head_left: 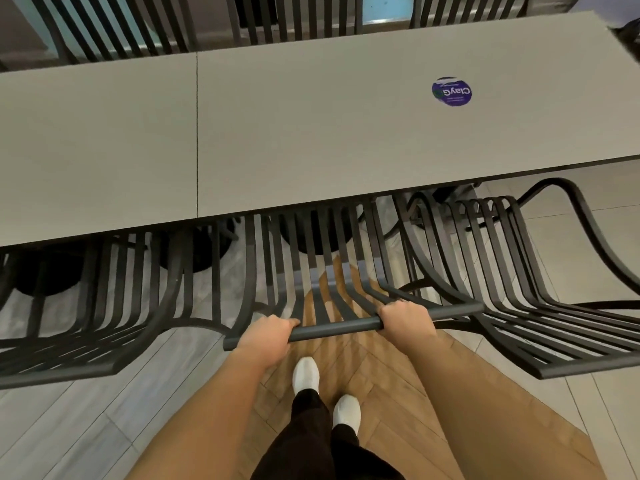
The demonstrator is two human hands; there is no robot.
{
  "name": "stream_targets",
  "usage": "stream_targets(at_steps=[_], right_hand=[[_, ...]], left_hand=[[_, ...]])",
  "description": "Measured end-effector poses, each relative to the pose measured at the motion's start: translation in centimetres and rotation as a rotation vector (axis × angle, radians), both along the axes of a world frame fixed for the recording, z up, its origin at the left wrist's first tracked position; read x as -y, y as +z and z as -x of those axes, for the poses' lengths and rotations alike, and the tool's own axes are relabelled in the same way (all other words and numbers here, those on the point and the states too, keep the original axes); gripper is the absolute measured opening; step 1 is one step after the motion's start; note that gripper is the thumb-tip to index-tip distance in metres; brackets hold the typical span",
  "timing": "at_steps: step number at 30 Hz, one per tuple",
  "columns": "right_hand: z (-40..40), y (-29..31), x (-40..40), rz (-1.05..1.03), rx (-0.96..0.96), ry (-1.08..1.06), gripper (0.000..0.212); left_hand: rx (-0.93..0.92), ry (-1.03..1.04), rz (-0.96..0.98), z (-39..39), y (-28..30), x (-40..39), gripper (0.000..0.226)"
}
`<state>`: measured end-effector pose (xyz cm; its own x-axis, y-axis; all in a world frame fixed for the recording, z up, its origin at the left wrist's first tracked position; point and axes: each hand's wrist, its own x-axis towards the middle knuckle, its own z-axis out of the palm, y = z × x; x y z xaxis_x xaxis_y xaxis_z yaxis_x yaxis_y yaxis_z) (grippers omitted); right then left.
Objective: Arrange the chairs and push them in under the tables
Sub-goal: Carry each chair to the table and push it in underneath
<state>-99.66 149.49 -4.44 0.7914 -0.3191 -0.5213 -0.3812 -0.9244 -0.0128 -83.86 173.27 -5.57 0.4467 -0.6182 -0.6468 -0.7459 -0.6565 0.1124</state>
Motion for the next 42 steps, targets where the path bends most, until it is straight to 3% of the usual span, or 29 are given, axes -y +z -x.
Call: stream_targets(at_steps=[5, 8, 11, 14, 20, 30, 37, 42], right_hand=[[-0.5, 0.4, 0.1, -0.092, -0.075, -0.089, 0.026], [-0.7, 0.8, 0.3, -0.219, -0.124, -0.146, 0.043], [-0.1, 2.4, 0.7, -0.272, -0.046, -0.224, 0.071], [1.4, 4.4, 2.0, -0.256, 0.07, -0.33, 0.086], [7.2, 7.5, 6.5, -0.119, 0.221, -0.508, 0.068], [21.7, 9.3, 16.8, -0.033, 0.181, -0.597, 0.066], [32.3, 8.6, 25.7, -0.055, 0.118, -0.522, 0.078], [38.5, 8.3, 31.0, -0.066, 0.061, -0.429, 0.073]], left_hand=[[-0.094, 0.078, 0.049, -0.2, -0.2, 0.0, 0.056], [-0.241, 0.123, 0.058, -0.4, 1.3, 0.3, 0.081], [-0.285, 0.136, 0.108, -0.5, 3.4, 1.6, 0.093], [-0.218, 0.07, 0.162, -0.9, 4.9, 4.2, 0.085], [-0.111, -0.098, 0.345, 1.5, 7.7, 12.1, 0.063], [-0.176, -0.294, 0.472, 15.9, 10.4, 25.7, 0.049], [-0.179, -0.205, 0.425, 28.7, 8.9, 34.6, 0.049], [-0.202, -0.131, 0.327, 35.1, 7.7, 37.6, 0.049]])
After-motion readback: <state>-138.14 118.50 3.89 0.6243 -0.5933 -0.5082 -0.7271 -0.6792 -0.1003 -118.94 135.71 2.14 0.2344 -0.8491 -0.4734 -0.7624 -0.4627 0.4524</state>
